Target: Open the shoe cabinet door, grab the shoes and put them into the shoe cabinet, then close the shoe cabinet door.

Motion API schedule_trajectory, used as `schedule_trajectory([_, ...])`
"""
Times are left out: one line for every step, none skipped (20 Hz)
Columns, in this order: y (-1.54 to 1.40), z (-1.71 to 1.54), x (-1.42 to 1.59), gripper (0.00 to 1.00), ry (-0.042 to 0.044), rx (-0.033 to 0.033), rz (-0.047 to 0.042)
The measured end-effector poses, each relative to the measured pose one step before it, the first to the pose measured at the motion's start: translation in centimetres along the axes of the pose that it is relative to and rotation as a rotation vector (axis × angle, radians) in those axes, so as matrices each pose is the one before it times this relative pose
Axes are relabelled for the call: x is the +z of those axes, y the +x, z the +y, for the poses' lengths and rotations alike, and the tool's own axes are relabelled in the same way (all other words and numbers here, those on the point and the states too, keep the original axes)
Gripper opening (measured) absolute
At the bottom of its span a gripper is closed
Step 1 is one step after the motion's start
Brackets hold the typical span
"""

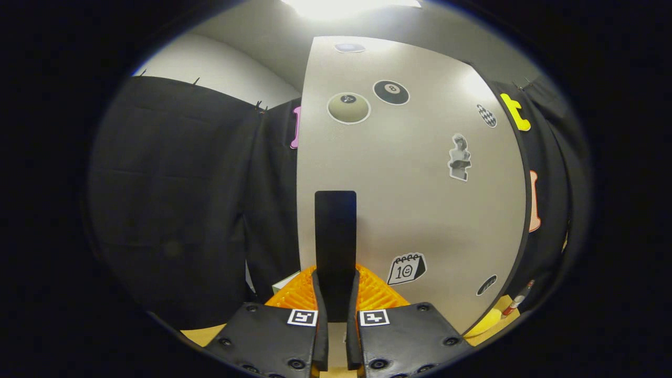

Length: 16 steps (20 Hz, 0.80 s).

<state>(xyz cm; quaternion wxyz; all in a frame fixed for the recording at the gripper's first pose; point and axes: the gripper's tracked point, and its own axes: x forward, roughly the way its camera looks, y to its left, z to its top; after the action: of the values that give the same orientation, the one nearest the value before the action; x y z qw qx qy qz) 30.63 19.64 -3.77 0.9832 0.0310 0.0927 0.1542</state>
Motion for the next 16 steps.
schedule_trajectory([-0.156,-0.118,-0.021,0.15,-0.00375,-0.00251,-0.00123])
schedule_trajectory([-0.157,-0.106,0.031,0.15,0.00105,-0.00168,-0.00065])
schedule_trajectory([-0.282,-0.017,-0.012,0.15,0.00102,-0.00017,0.00037])
schedule_trajectory([-0.223,-0.103,-0.003,0.15,0.00212,0.00027,0.00014])
schedule_trajectory([-0.131,-0.115,-0.032,0.15,-0.00163,0.00015,0.00229])
schedule_trajectory([-0.143,-0.147,0.026,0.15,-0.00704,-0.00308,-0.00227])
schedule_trajectory([-0.298,-0.121,0.014,0.15,-0.00871,-0.00529,-0.00049])
schedule_trajectory([-0.254,-0.093,0.072,0.15,-0.00433,-0.00425,-0.00062])
schedule_trajectory([-0.305,-0.024,0.048,0.15,0.00368,-0.00246,-0.00111])
schedule_trajectory([-0.196,-0.073,0.092,0.15,0.00106,-0.00222,0.00019])
schedule_trajectory([-0.191,-0.112,0.004,0.15,-0.00495,-0.00073,0.00061])
schedule_trajectory([-0.117,-0.133,-0.091,0.15,-0.00414,-0.00086,0.00350])
schedule_trajectory([-0.155,-0.133,-0.034,0.15,-0.00532,-0.00112,0.00123])
schedule_trajectory([-0.232,-0.179,0.026,0.15,-0.00427,-0.00139,0.00183])
schedule_trajectory([-0.269,-0.135,0.038,0.15,0.00004,-0.00135,0.00174])
schedule_trajectory([-0.218,-0.055,-0.042,0.15,0.00129,0.00037,-0.00088])
